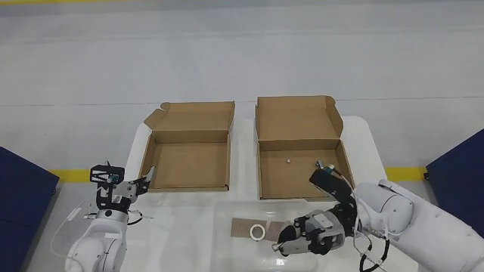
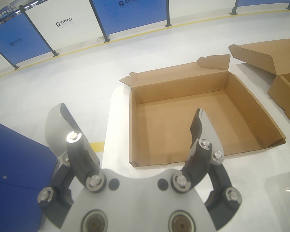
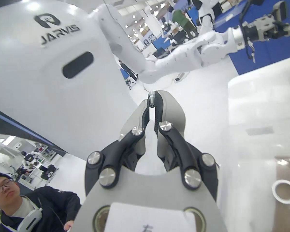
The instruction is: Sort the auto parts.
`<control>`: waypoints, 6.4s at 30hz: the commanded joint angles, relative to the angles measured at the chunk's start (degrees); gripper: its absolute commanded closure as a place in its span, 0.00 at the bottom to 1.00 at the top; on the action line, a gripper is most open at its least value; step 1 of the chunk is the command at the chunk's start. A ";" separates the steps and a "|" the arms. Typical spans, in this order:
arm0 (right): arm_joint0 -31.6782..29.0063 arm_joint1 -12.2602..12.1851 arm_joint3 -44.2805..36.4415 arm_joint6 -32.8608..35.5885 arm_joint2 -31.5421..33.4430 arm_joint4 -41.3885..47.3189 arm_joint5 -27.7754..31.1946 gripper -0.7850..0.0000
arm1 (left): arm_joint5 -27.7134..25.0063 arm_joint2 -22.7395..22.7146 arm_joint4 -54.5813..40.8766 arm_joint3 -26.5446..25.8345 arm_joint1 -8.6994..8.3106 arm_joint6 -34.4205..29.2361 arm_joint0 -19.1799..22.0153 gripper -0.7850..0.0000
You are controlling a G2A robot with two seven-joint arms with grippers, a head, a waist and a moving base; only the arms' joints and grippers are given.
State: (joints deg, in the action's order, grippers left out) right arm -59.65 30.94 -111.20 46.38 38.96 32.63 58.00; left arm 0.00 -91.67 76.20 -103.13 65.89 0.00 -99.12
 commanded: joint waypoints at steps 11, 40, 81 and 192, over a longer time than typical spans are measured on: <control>-0.03 -1.21 -5.63 -0.07 -0.56 8.35 0.00 1.00 | 0.00 0.00 0.00 0.00 0.00 0.00 0.00 0.00; -1.26 2.88 -15.82 1.90 1.65 33.75 -1.98 1.00 | 0.00 0.00 0.00 0.00 0.00 0.00 0.00 0.00; -5.22 10.09 -14.81 1.04 5.40 50.89 -14.67 1.00 | 0.00 0.00 0.00 0.00 0.00 0.00 0.00 0.00; -32.98 21.95 -18.87 14.17 52.68 15.96 -49.09 1.00 | 0.00 0.00 0.00 0.00 0.00 0.00 0.00 0.00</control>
State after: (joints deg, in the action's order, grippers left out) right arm -91.27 53.02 -129.74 60.04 89.20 49.74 9.37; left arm 0.00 -91.67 76.20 -103.13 65.89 0.00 -99.12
